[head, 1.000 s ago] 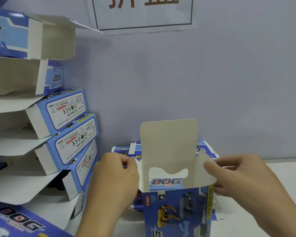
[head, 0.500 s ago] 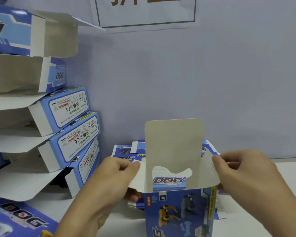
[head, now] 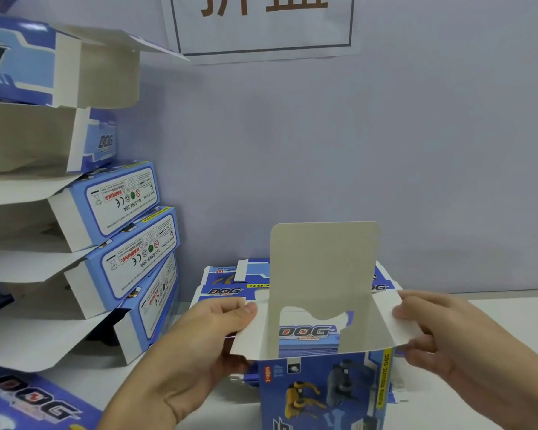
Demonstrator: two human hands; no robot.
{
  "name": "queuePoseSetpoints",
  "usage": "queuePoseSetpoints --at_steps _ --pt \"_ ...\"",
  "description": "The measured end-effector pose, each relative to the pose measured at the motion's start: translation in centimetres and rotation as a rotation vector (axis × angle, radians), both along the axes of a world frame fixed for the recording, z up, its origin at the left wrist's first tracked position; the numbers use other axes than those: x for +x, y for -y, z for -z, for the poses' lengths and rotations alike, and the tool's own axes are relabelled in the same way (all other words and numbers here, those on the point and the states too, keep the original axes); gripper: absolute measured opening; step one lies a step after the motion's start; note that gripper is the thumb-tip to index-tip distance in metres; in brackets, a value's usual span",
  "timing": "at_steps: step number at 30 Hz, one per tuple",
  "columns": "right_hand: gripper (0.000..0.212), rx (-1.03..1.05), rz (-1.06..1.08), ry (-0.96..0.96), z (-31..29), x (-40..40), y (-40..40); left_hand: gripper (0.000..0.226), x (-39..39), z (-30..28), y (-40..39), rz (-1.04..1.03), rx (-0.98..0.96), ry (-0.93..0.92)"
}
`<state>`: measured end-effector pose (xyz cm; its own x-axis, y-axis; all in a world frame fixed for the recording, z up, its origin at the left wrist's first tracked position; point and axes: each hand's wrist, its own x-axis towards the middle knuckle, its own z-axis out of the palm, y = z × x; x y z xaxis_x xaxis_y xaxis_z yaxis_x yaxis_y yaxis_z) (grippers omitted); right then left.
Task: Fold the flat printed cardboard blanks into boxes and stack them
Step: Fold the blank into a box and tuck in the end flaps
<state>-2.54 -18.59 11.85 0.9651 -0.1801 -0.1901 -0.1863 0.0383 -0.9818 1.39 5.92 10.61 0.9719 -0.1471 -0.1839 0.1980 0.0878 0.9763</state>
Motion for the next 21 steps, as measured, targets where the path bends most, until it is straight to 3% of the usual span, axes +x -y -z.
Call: queuePoseSetpoints --at_steps 2,4,6,10,13,16,18,21 --pt "0.018 -0.362 0.095 0.062 0.0 0.2 -0.2 0.018 0.0 -0.2 0.1 -0.010 0.037 0.017" --pt "0.017 -0.444 0.111 0.130 0.1 0.3 -0.4 0.016 0.0 -0.3 0.3 -0.032 0.056 0.020" --pt "0.016 -0.291 0.070 0.134 0.5 0.5 -0.3 0.019 0.2 -0.1 0.4 -0.074 0.068 0.021" --pt "0.022 0.261 -0.095 0.033 1.3 0.9 0.6 0.024 0.4 0.2 0.6 -0.105 0.080 0.035" --pt "0.027 0.472 -0.148 0.010 1.7 1.1 0.8 0.023 0.2 0.1 0.7 -0.105 0.100 0.024" --pt "0.036 0.454 -0.159 0.014 2.3 1.4 0.9 0.017 0.3 0.0 0.6 -0.103 0.115 0.018" --pt "0.035 0.330 -0.147 0.044 2.4 1.5 1.0 0.011 0.3 0.0 0.6 -0.120 0.137 0.065" --pt "0.042 0.091 -0.072 0.159 1.8 1.2 0.7 0.045 0.3 -0.3 0.9 -0.119 0.164 0.269"
